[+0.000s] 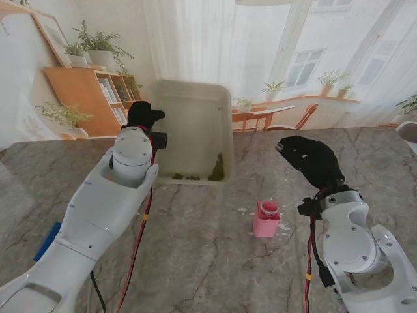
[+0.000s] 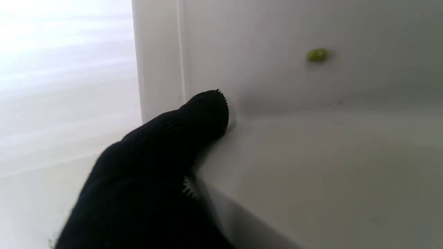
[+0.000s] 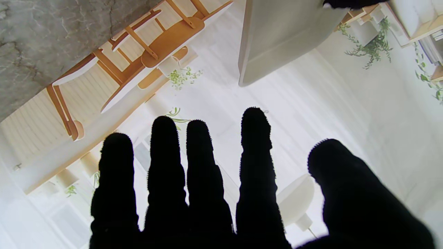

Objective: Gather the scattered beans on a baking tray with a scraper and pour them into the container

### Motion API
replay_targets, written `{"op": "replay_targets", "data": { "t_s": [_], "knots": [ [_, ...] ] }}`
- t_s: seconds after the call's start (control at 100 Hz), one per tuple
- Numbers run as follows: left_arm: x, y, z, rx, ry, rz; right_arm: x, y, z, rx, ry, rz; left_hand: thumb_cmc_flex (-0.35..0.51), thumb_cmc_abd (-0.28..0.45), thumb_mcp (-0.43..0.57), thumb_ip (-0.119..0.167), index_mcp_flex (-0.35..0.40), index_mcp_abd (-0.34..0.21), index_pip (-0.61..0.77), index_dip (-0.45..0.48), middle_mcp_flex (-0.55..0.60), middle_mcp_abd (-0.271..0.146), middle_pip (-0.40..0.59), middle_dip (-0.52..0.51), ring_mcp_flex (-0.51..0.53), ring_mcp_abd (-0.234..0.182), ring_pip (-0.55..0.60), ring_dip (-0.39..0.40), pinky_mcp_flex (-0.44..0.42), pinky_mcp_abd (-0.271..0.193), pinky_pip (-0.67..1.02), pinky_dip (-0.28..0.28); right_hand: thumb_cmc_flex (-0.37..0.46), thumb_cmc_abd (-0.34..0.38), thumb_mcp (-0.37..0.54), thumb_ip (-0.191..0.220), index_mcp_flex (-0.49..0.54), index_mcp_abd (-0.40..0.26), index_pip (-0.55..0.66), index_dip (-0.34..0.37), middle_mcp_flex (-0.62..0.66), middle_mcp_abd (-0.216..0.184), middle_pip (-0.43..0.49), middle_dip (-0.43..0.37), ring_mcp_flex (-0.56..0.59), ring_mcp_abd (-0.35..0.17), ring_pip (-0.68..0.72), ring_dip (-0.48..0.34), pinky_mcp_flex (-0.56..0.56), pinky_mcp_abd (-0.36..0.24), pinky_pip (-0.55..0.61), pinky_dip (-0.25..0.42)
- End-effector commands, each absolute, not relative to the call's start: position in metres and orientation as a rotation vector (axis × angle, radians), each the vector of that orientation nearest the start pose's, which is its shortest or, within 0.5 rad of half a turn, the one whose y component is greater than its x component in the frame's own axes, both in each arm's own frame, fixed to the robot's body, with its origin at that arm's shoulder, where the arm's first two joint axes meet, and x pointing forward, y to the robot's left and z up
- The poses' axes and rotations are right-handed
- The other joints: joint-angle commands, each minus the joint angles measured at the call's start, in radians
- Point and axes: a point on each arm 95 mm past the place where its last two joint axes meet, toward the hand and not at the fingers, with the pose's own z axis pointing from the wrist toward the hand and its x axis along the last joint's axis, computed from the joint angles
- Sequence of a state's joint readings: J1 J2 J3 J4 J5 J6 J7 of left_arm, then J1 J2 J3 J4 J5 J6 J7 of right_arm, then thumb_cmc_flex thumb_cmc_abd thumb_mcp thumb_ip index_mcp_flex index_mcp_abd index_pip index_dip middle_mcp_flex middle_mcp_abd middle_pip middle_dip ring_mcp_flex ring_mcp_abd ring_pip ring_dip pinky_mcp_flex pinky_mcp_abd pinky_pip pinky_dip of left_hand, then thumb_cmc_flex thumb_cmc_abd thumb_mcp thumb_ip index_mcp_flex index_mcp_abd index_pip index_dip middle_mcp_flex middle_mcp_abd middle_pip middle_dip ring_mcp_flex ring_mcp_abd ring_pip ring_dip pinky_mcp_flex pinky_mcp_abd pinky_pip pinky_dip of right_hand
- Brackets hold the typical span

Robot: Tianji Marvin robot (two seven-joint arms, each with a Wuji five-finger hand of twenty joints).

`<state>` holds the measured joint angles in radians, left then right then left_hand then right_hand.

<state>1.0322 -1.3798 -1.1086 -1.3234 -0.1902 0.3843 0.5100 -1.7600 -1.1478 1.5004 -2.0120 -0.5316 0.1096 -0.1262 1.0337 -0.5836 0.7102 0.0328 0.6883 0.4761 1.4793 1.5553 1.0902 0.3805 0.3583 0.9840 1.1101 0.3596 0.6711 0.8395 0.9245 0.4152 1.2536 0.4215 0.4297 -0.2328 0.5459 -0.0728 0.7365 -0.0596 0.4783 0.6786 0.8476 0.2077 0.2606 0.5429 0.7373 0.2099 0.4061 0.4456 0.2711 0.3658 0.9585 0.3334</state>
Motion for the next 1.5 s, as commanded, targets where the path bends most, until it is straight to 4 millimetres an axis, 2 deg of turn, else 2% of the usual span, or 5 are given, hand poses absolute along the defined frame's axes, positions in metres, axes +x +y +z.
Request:
{"op": "replay_targets", "data": {
  "t_s": [0.0,0.51,0.83,1.13,1.49],
  "knots": [
    [0.548,-0.068,-0.188,-2.082,0.107,-1.969,0.36,-0.039,-0.196,1.442,0.808,1.881,0.107,0.047,0.052,0.053,-0.046,0.198,0.0,0.015,0.019,-0.115,0.04,0.022,0.113,-0.242,0.047,0.018,0.089,-0.369,0.193,0.094,-0.002,0.01,-0.003,0.021,-0.005,-0.033,0.009,0.01,0.013,-0.022,-0.003,0.015,0.008,-0.019,-0.007,0.011,0.004,0.013,-0.005,0.025],
    [0.56,-0.113,-0.172,-1.999,0.149,-2.106,0.346,-0.027,-0.189,1.398,0.914,1.868,0.112,0.056,0.034,0.053,-0.053,0.192,-0.002,0.015,0.012,-0.117,0.035,0.021,0.107,-0.246,0.037,0.02,0.085,-0.372,0.177,0.097,-0.004,0.007,0.005,0.02,-0.008,-0.033,0.008,0.008,0.013,-0.024,-0.003,0.013,0.011,-0.023,-0.008,0.01,0.01,0.011,-0.004,0.023],
    [0.559,-0.131,-0.173,-1.913,0.238,-2.171,0.355,-0.015,-0.181,1.421,0.997,1.866,0.115,0.06,0.023,0.052,-0.056,0.189,-0.004,0.015,0.009,-0.119,0.032,0.022,0.102,-0.251,0.03,0.019,0.084,-0.375,0.167,0.098,0.01,-0.008,0.019,0.02,-0.01,-0.043,0.009,0.008,0.017,-0.031,-0.001,0.013,0.017,-0.027,-0.007,0.009,0.018,0.009,-0.001,0.022],
    [0.557,-0.141,-0.173,-1.868,0.266,-2.204,0.368,-0.003,-0.165,1.429,1.107,1.795,0.117,0.066,0.015,0.053,-0.058,0.185,-0.005,0.015,0.005,-0.123,0.03,0.022,0.101,-0.253,0.024,0.018,0.083,-0.378,0.159,0.1,0.089,-0.134,0.143,-0.055,-0.077,-0.093,0.152,-0.1,0.022,-0.072,0.022,0.022,0.039,-0.066,0.026,0.01,0.052,-0.021,0.04,0.01],
    [0.557,-0.154,-0.17,-1.838,0.275,-2.239,0.369,-0.002,-0.155,1.415,1.096,1.701,0.119,0.069,0.006,0.054,-0.062,0.182,-0.007,0.015,0.003,-0.125,0.028,0.023,0.099,-0.256,0.019,0.018,0.081,-0.38,0.152,0.103,0.123,-0.175,0.174,-0.074,-0.095,-0.117,0.26,-0.141,0.045,-0.089,0.074,0.049,0.071,-0.093,0.13,0.047,0.086,-0.043,0.093,0.014]
  ]
}}
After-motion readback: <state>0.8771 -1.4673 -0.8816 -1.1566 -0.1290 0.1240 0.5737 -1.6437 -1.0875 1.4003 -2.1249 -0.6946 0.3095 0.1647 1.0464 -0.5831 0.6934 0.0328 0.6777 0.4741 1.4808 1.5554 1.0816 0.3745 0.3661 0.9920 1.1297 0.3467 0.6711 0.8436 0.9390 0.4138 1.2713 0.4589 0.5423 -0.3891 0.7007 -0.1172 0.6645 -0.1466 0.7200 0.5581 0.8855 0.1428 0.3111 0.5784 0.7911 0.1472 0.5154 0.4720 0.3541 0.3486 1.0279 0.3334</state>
